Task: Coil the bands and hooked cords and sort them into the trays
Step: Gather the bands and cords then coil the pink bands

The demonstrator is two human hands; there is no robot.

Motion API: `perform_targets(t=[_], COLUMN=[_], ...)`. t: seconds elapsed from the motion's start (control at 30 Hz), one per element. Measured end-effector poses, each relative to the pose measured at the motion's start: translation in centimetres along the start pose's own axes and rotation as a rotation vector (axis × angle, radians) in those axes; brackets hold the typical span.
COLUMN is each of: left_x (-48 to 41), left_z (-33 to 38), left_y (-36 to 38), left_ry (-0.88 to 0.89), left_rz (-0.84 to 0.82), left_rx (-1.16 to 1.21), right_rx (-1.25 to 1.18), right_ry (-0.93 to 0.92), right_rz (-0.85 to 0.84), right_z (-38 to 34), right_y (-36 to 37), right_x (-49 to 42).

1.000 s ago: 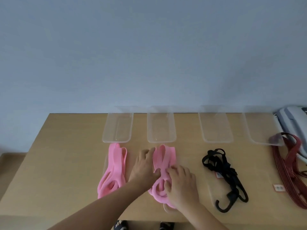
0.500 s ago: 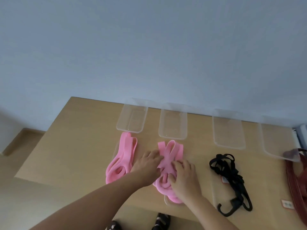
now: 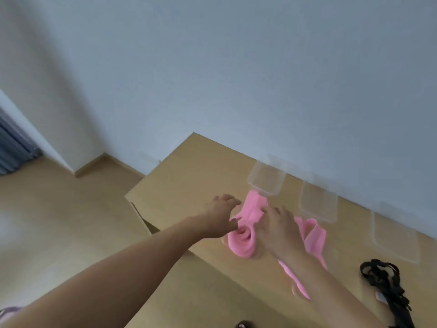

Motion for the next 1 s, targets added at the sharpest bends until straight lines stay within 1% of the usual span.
perform_targets(t=[0.1,0.23,0.37,0.5,0.6,0.7,0.9,1.0], left_x=[6.3,17.1,28.6,39.0,45.2,49.7,55.3,58.1], left_z=[-5.9,-14.5,-22.1,-27.4,-30.0,-32.3,-36.4,-38.5], left_y=[-3.8,-7.3,-8.2,-7.4,-6.4,-5.0,-3.1,-3.4], left_ry=[-0.096,-0.245,-0.417,-0.600,-0.721,-0.813,-1.000,-1.115], left_rz=[0.132,0.288,0.449,0.628,0.702,0.787,0.896,0.958], left_rx=[0.108,0.213,0.295,0.395,0.446,0.547,0.668,0.703], right_rx=[-0.068,-0.078,-0.091,-0.128,-0.101,-0.089,-0.072,-0.069], right_ry=[-0.109,-0.319,-0.535,-0.743,-0.899,-1.016,-1.225,-1.288], right_rz=[-0.016,-0.066,-0.144,-0.223,-0.290,-0.346,-0.496,-0.569], right_z=[-9.0,-21.5,-33.2,-43.2,-49.0,-53.7,-61.7,-65.9], right_y=[0.0,1.6,4.5,7.4,9.2,10.8,14.6,16.4], right_x=[0.0,2.0,5.5,9.7,12.7,14.8,16.5,16.2])
Point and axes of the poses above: each hand's wrist, its own x-axis away from the middle knuckle, its own y-axis out of the palm, z = x × y, the point moved 3 cm from there along -x, towards the middle knuckle, and after that the axes turned 5 degrees about x, right-handed, at the moved point
